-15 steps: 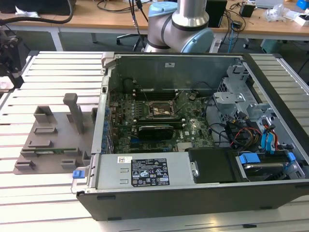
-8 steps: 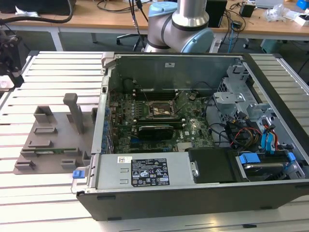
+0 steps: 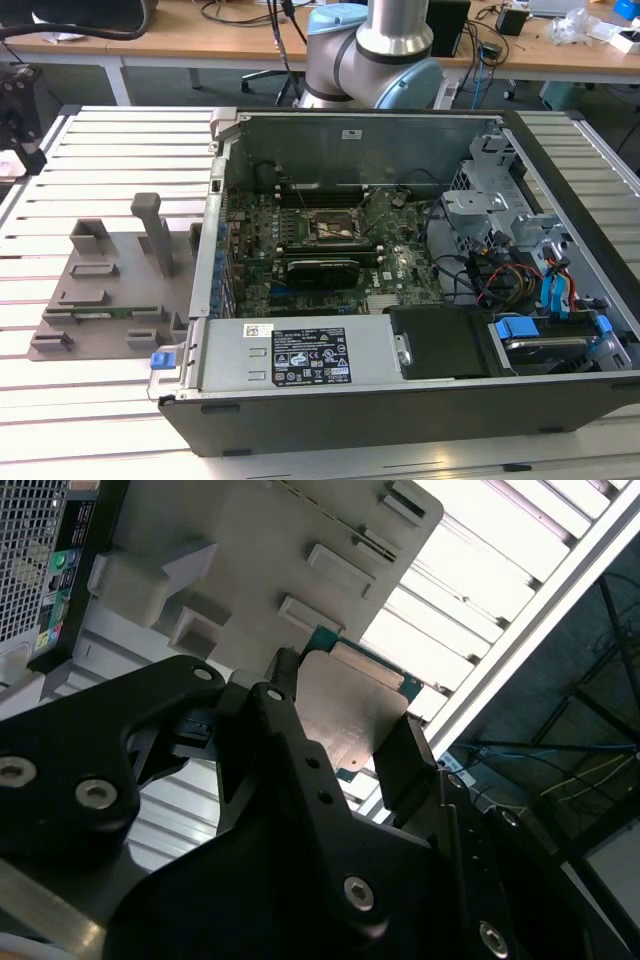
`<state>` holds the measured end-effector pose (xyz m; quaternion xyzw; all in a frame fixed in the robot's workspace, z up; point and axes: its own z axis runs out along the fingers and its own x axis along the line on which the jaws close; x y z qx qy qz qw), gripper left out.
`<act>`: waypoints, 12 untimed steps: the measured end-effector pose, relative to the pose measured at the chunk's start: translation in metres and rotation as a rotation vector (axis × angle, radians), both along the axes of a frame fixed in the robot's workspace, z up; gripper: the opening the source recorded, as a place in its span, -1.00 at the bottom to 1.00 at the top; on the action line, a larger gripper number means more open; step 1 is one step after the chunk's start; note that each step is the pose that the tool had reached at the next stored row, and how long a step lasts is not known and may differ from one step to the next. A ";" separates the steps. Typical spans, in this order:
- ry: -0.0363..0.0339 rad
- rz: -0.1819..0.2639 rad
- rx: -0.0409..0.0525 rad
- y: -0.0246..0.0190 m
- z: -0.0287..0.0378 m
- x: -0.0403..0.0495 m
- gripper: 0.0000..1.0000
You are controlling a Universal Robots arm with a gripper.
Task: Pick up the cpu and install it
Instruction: 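Pick up the cpu and move it towards the insertion slot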
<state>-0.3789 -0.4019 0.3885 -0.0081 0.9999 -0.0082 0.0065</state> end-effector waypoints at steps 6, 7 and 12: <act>0.0000 0.000 0.0001 0.0002 -0.0001 0.0141 0.09; 0.0000 0.000 0.0001 0.0004 -0.0001 0.0203 0.09; 0.0001 0.000 -0.0004 0.0007 -0.0001 0.0400 0.09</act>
